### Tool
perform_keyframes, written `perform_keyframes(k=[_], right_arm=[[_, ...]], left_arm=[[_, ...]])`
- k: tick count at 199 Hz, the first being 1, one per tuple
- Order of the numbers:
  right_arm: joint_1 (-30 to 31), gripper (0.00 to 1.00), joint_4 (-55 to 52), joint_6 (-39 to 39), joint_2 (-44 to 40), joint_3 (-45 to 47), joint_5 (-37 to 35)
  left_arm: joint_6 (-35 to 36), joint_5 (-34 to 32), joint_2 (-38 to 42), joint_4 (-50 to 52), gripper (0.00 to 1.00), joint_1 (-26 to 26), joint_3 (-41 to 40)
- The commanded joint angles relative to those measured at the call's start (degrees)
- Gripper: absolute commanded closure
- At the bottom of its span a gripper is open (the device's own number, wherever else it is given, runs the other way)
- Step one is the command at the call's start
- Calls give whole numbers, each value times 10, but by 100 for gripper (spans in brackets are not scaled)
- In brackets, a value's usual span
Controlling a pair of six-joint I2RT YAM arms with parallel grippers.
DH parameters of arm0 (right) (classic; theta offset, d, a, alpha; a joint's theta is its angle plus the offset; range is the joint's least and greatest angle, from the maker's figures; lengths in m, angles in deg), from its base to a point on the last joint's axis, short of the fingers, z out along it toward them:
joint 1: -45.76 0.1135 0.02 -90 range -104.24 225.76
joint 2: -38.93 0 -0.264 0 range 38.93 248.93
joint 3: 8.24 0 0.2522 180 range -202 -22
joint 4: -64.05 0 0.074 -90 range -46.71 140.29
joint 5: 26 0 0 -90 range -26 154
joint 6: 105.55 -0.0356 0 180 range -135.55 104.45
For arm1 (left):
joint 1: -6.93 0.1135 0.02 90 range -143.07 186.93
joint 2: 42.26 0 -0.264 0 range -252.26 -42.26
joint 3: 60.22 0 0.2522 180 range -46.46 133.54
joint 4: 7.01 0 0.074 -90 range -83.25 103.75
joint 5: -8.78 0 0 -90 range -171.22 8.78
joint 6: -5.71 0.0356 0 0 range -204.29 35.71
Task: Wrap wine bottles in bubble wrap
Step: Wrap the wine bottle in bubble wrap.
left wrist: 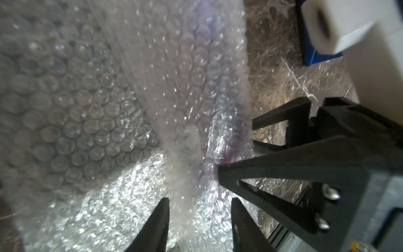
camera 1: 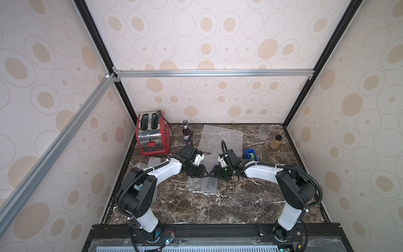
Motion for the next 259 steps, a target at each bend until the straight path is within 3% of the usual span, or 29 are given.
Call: perform_keyframes(k=[1, 57, 71, 83, 162, 178, 194, 229, 259], right_arm=[[-1, 42, -39, -15, 18, 21, -62], [3, 42, -33, -10, 9, 28, -63], [3, 42, -35, -8, 9, 29, -62], [2, 42, -47, -4, 8, 21, -61], [4, 39, -22, -12, -4, 31, -49], [4, 39, -36, -8, -5, 27, -50], [3, 39, -30, -5, -11, 36, -54], [-4, 39, -36, 4, -8, 39, -48], [-7, 43, -28, 9, 1, 39, -39]], left_arm=[[-15, 21, -10, -41, 59, 3, -3], [-20, 30, -37, -64, 73, 3, -18], [-21, 33, -40, -63, 84, 3, -12], [-12, 17, -38, -36, 100, 3, 3], [1, 0, -58, -40, 100, 3, 13], [8, -9, -69, -3, 61, 3, 43], [6, -6, -52, 3, 44, 9, 40], [7, 34, 21, -48, 29, 11, -16], [-2, 102, 5, -111, 27, 11, -59]])
